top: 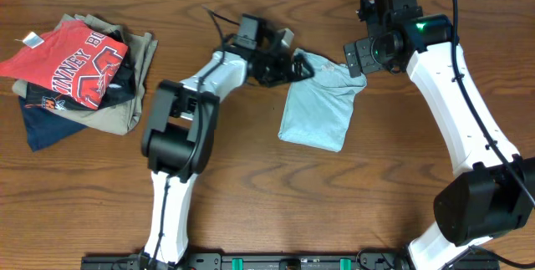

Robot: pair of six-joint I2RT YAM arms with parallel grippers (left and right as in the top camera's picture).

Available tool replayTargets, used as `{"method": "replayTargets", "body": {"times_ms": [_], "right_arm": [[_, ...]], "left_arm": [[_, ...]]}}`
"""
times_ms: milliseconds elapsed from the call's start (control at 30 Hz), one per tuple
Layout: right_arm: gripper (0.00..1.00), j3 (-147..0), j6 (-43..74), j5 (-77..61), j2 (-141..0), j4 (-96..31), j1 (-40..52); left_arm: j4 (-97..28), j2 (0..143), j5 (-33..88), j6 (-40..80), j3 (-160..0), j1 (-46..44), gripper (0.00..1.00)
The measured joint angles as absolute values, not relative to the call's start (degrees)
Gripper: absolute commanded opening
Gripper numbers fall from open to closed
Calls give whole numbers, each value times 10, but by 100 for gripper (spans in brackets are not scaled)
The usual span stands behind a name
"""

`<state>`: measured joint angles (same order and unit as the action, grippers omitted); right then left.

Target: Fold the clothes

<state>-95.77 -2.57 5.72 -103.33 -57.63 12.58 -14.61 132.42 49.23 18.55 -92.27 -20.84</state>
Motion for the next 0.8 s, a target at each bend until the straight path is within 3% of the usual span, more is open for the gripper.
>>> {"method": "replayTargets", "body": {"times_ms": [67, 167, 200, 500, 800], "right_arm": [[94, -958, -25, 57, -1033, -578, 125], [94, -958, -25, 57, -1033, -578, 124], [93, -958, -25, 57, -1033, -578, 124], [92, -958, -25, 57, -1033, -578, 95], [93, -958, -21, 56, -1033, -579, 61]], "left_arm": [[-147, 1329, 492, 191, -922, -223, 39], [-145, 1339, 481, 197, -922, -239, 10], [-143, 1341, 477, 195, -921, -242, 6], [-140, 1332, 439, 194, -920, -207, 6], [-141, 1182, 265, 161, -919, -67, 6]]}}
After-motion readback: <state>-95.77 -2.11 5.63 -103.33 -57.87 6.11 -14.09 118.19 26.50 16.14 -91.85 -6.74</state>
